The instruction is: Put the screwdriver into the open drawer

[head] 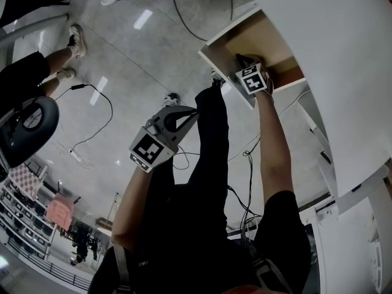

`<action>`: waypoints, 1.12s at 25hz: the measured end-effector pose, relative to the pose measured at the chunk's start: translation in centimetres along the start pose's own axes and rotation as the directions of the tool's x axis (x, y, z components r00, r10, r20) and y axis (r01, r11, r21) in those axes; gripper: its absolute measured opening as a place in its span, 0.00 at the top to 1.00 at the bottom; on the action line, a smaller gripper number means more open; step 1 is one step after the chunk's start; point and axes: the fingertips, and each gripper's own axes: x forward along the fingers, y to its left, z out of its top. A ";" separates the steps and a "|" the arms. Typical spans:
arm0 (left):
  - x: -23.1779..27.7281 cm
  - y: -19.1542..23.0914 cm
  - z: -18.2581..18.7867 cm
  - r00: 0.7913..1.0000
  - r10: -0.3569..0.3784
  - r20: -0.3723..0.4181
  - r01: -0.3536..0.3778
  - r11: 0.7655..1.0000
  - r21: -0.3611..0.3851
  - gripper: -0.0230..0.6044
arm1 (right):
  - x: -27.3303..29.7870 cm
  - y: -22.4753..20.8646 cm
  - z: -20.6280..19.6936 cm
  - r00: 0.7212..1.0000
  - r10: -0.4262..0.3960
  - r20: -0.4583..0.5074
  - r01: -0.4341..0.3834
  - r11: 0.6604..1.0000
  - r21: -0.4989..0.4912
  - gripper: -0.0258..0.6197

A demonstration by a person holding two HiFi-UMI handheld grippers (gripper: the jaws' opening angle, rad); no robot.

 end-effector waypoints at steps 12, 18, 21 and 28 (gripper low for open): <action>-0.5 -1.4 2.4 0.999 -0.036 -0.001 0.036 0.999 0.029 0.94 | -5.3 0.2 0.8 0.997 -0.022 0.068 0.019 0.998 0.057 0.74; -1.3 -1.6 5.5 0.997 -0.072 0.010 0.071 0.994 0.077 0.94 | -10.6 1.2 1.3 0.990 -0.061 0.126 0.050 0.995 0.089 0.87; -2.3 -2.1 7.6 0.996 -0.085 0.029 0.082 0.993 0.089 0.94 | -13.5 2.7 1.5 0.985 -0.075 0.153 0.055 0.990 0.134 0.87; -4.4 -3.9 11.1 0.991 -0.131 0.037 0.124 0.981 0.147 0.94 | -20.4 6.8 -0.2 0.957 -0.222 0.186 0.171 0.951 0.257 0.87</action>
